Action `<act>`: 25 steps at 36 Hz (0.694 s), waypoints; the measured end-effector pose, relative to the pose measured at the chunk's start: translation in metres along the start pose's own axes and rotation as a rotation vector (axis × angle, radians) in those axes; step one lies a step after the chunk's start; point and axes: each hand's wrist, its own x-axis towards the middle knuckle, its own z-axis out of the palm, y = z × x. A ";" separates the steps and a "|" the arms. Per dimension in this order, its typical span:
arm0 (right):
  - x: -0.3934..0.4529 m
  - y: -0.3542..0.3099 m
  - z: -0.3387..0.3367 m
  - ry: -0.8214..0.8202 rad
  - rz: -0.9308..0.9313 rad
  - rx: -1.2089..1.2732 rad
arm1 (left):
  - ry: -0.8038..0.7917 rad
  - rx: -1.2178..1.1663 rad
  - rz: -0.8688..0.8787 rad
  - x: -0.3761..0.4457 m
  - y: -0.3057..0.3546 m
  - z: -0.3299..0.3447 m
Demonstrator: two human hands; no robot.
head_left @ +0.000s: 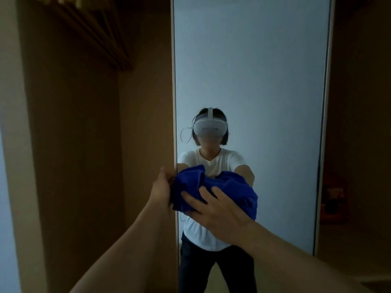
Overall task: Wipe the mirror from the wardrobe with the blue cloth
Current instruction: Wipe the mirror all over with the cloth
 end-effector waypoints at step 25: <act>0.168 0.239 -0.138 0.088 0.307 -0.030 | -0.012 0.051 0.112 0.045 0.239 0.098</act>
